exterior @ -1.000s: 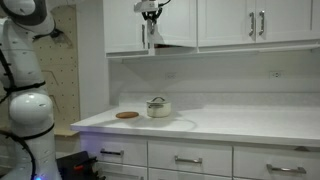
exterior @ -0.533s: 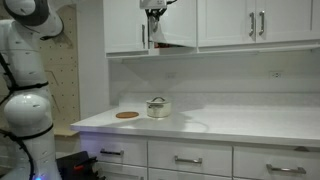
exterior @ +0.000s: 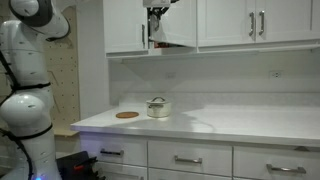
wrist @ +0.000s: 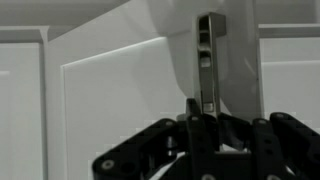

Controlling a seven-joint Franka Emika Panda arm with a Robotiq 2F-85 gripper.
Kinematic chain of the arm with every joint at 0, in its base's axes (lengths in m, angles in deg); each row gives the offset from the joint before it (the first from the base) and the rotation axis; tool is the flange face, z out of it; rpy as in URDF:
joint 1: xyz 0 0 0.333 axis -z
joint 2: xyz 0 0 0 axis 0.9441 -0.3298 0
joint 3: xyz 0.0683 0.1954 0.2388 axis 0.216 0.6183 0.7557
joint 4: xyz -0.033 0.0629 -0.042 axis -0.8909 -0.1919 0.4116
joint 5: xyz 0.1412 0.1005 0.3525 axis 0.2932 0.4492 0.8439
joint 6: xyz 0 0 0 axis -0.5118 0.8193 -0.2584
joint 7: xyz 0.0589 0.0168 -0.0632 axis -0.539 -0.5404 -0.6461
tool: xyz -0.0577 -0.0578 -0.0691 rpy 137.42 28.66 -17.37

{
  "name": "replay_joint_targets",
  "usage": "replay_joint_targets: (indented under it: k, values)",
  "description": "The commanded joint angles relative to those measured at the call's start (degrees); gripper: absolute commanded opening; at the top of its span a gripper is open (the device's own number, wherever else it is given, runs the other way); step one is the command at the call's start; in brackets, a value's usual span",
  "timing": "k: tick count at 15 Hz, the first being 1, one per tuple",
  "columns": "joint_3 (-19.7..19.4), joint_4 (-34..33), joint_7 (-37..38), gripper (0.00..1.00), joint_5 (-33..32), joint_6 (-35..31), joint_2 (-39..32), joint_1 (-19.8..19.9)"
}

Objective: Open the top right cupboard door

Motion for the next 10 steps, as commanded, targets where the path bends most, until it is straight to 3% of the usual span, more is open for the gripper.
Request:
replay_joint_targets:
  k: [1,10]
  values:
    - [-2.88,-4.02,4.86,0.01,-1.51,1.00,-2.37,3.26]
    - [-2.03,-11.65,2.90,0.01,3.31,7.56,-8.91,9.41]
